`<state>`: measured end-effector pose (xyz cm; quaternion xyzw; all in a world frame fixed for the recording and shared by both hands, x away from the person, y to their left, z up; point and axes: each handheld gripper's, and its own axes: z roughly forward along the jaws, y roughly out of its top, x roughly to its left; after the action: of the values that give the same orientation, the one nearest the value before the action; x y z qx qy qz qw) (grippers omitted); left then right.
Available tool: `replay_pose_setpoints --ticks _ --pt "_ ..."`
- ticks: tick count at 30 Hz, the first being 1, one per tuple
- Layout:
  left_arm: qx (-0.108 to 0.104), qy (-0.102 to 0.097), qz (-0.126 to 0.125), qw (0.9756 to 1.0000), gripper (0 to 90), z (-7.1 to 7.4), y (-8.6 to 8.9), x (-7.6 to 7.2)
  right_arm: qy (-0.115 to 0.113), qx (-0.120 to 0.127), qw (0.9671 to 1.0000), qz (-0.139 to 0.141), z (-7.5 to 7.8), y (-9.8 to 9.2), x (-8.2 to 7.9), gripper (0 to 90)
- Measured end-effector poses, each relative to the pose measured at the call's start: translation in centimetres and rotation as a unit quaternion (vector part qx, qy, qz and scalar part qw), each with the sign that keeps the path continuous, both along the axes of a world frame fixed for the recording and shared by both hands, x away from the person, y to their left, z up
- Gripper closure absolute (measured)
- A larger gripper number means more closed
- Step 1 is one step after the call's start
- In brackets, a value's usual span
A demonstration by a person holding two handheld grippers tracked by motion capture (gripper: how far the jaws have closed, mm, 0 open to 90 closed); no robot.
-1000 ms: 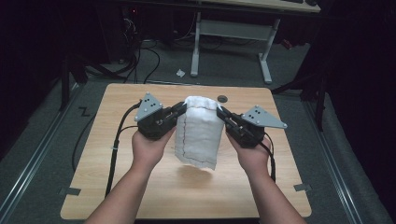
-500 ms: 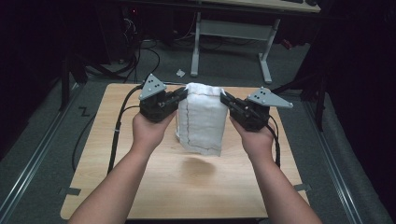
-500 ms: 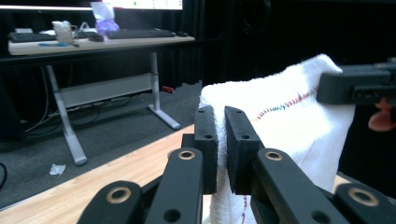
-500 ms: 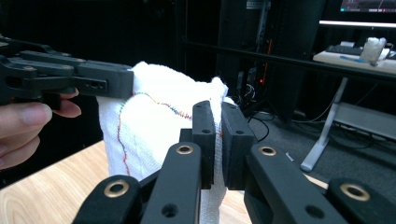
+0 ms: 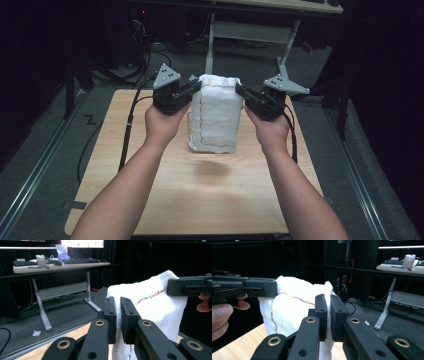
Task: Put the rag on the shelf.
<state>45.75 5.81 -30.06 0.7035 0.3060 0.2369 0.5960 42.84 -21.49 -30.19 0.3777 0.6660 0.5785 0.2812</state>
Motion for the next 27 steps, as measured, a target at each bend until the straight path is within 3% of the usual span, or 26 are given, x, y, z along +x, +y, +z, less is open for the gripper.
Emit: replay_pose_setpoints --ticks 4,7,11,15,20,22,27 --pt "0.027 -0.006 0.009 0.9996 84.2 0.5 -0.3 1.3 0.015 0.015 0.9998 0.003 0.2 -0.1 1.4 86.1" --pt "0.036 -0.004 0.013 0.9992 84.2 0.8 -0.2 2.1 0.027 0.023 0.9994 0.000 0.0 0.0 2.8 86.1" --pt "0.016 0.015 0.013 0.9997 84.2 0.8 0.0 3.3 0.041 0.028 0.9988 -0.003 -0.2 0.2 4.3 86.0" --pt "0.011 0.021 0.016 0.9996 84.1 0.4 0.0 4.5 0.038 0.019 0.9991 -0.006 -0.1 0.3 5.3 86.0" --pt "-0.022 0.030 0.016 0.9992 84.0 -0.5 0.2 6.3 0.038 0.022 0.9989 -0.015 -0.4 0.4 6.8 85.9" --pt "-0.021 0.037 0.023 0.9988 84.0 -1.1 0.0 7.1 0.043 0.027 0.9984 -0.023 -0.9 0.5 7.6 85.9" --pt "-0.012 0.051 0.030 0.9982 83.8 -2.3 -0.1 8.3 0.052 -0.001 0.9982 -0.029 -1.7 0.8 9.2 85.7"
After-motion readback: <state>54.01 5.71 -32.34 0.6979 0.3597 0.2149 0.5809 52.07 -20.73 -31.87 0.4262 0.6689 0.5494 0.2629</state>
